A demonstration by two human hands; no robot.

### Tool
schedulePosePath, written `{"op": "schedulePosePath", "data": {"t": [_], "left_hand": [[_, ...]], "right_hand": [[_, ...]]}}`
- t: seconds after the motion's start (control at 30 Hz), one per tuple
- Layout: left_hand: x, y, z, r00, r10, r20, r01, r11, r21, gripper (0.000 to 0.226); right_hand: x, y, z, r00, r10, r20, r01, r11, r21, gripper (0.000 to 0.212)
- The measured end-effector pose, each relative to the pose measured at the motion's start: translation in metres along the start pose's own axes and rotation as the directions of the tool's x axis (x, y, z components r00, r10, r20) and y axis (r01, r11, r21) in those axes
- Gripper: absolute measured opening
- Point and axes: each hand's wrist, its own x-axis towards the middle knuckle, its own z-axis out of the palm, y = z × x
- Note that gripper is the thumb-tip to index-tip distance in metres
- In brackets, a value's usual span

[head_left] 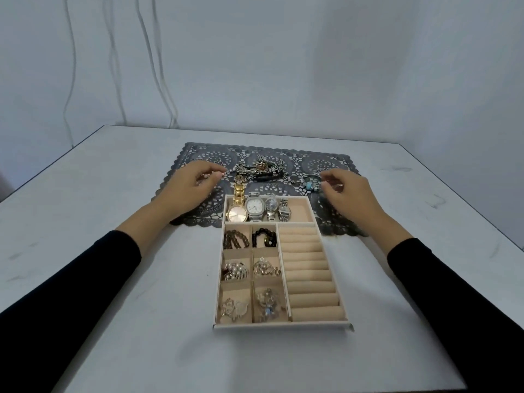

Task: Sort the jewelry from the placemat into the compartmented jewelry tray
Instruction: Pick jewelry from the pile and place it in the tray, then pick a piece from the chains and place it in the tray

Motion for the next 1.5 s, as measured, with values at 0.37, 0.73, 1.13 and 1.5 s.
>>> {"op": "schedulePosePath", "data": {"t": [0.37, 0.73, 1.13, 1.5], "left_hand": [[0.044, -0.014, 0.014, 0.978, 0.130, 0.162, -0.149, 0.982, 0.115, 0.027], [0.057, -0.013, 0.019, 0.965, 0.173, 0.197, -0.200, 0.971, 0.129, 0.025], [0.061, -0.016, 0.024, 0.977, 0.143, 0.159, -0.152, 0.987, 0.045, 0.015], [0.060, -0.018, 0.023, 0.993, 0.101, 0.065, -0.095, 0.990, -0.102, 0.011]], "right_hand": [[0.063, -0.007, 0.046, 0.964, -0.143, 0.224, 0.167, 0.982, -0.093, 0.036], [0.086, -0.002, 0.058, 0.960, -0.130, 0.247, 0.157, 0.983, -0.093, 0.018], [0.102, -0.023, 0.074, 0.954, -0.209, 0.213, 0.208, 0.978, 0.028, 0.018], [0.122, -0.033, 0.082, 0.928, -0.153, 0.340, 0.170, 0.985, -0.020, 0.017]]}}
